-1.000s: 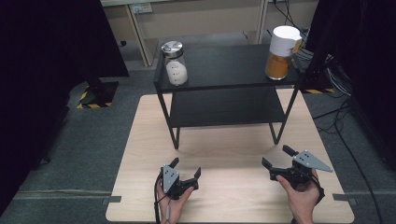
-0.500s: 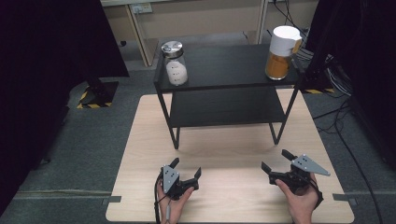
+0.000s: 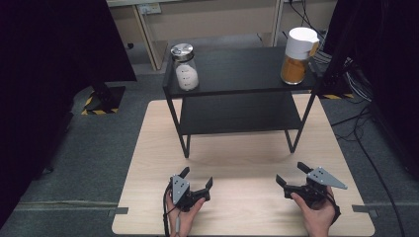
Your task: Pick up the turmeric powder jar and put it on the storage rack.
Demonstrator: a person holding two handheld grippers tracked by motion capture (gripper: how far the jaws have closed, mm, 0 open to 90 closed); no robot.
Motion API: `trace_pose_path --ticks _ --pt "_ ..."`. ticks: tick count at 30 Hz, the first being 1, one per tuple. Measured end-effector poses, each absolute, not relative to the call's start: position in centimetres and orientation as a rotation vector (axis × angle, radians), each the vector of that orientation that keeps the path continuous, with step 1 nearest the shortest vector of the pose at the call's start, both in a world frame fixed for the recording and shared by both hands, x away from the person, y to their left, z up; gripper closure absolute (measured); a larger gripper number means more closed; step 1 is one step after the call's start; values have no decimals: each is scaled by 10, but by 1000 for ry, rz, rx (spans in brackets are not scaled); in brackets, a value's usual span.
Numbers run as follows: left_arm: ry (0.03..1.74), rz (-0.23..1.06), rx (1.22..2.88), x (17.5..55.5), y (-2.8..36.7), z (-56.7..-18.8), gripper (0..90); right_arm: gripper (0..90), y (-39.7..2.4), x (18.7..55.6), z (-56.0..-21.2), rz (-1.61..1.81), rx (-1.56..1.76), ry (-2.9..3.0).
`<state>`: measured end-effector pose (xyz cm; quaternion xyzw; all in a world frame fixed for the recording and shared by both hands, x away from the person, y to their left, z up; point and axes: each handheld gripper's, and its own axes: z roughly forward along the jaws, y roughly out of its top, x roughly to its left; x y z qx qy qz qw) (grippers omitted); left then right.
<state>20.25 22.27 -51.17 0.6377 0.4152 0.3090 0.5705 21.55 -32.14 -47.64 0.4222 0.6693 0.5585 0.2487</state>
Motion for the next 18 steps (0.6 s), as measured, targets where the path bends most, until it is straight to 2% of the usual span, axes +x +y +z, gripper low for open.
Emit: trace_pose_path --ticks 18 --pt "974 722 1498 203 223 -511 47 5 -323 216 -485 1500 1171 1854"
